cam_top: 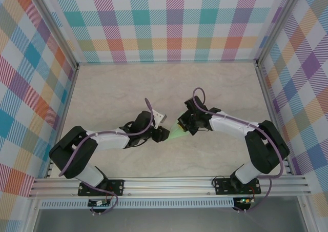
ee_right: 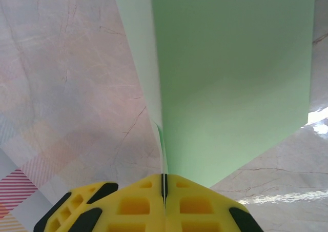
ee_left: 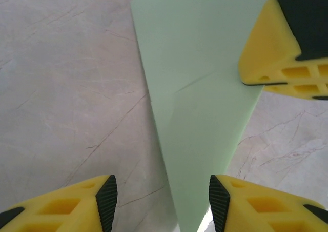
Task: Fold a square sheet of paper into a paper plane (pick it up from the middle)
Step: Fourth fold the wing at the center of the table.
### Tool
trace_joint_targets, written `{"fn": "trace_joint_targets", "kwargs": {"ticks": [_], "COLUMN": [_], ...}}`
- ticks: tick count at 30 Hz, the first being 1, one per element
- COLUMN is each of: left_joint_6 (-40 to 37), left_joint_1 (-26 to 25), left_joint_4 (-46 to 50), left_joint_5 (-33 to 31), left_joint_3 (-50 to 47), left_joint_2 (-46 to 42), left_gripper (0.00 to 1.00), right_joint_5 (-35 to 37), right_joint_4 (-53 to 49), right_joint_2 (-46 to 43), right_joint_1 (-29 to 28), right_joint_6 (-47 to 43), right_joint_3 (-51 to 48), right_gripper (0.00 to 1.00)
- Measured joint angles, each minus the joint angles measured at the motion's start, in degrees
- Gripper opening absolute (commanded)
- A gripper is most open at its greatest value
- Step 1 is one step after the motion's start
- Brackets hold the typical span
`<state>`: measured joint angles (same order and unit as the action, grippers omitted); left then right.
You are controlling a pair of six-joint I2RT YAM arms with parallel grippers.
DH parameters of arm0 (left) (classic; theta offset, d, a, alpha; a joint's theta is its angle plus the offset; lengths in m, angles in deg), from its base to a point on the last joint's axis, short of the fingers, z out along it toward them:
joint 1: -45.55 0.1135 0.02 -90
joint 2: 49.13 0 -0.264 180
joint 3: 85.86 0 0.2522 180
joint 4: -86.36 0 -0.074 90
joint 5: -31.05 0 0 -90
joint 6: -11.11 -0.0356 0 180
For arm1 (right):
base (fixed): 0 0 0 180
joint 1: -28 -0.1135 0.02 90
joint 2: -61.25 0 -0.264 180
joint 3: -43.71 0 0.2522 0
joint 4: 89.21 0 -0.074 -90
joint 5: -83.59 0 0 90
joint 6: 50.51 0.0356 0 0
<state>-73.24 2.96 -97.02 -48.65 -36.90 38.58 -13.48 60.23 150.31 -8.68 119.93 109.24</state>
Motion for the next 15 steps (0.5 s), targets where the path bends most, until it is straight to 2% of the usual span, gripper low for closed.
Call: {"fn": "trace_joint_targets", "kwargs": {"ticks": [4, 11, 15], "left_joint_6": [-3.0, -7.0, -8.4], "left_joint_1": [-0.9, -1.9, -2.0], "left_joint_4": [-5.9, -12.0, -14.2], "left_joint_5": [1.4, 2.7, 2.7], "left_joint_3": [-2.1, -2.7, -3.0], "left_joint_2": [0.0, 2.7, 4.5], "left_gripper": [0.51, 0.42, 0.4], "right_joint_5": [-1.7, -4.1, -5.2], "right_joint_4": [-0.3, -0.9, -0.9], "right_joint_2": [1.1, 2.0, 2.0], "right_joint_1": [0.7, 1.5, 1.8], "right_joint_6": [0.3, 0.9, 1.2], "right_joint_3": [1.1, 1.4, 1.4], "right_gripper": [0.01, 0.02, 0.03]}}
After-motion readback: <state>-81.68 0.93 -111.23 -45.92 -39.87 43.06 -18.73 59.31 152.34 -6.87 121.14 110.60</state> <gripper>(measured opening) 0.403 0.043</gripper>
